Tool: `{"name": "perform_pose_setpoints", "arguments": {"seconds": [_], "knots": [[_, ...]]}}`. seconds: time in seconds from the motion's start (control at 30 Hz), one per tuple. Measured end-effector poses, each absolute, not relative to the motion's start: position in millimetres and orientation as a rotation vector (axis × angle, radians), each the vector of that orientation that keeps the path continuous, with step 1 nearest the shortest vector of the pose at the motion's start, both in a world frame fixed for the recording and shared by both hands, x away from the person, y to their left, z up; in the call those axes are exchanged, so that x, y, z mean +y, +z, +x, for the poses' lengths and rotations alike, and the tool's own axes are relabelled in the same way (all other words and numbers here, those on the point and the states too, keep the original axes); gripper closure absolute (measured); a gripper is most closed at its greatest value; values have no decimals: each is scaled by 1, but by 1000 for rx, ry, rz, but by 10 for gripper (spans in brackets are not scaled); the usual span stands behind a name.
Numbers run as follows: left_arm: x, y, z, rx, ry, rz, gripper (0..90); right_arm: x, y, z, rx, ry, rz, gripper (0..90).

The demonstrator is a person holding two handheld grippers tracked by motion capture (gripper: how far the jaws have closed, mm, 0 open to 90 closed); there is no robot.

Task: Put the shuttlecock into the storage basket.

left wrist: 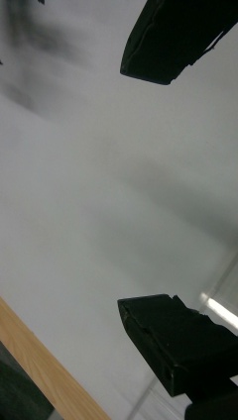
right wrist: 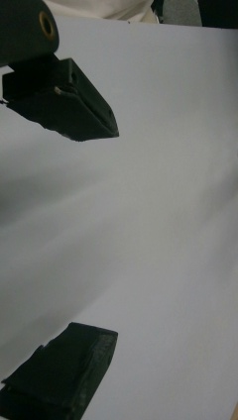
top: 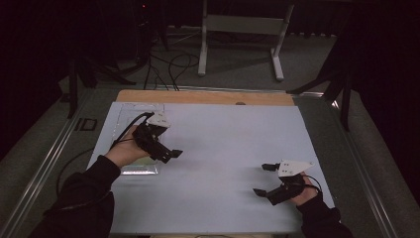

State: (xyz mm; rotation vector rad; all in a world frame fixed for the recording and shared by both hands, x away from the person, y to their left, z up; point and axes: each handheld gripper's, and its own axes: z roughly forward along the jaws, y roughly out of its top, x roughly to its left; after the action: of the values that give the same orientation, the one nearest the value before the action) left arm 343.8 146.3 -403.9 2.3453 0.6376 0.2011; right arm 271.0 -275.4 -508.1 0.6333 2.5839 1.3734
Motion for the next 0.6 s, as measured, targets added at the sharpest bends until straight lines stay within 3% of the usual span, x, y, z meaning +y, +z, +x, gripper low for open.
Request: {"name": "perform_pose_setpoints", "arguments": {"seconds": [0.6], "knots": [[100, -422, 320, 495, 88, 2368, 1, -275, -511, 270, 2591, 1370, 639, 81]]}}
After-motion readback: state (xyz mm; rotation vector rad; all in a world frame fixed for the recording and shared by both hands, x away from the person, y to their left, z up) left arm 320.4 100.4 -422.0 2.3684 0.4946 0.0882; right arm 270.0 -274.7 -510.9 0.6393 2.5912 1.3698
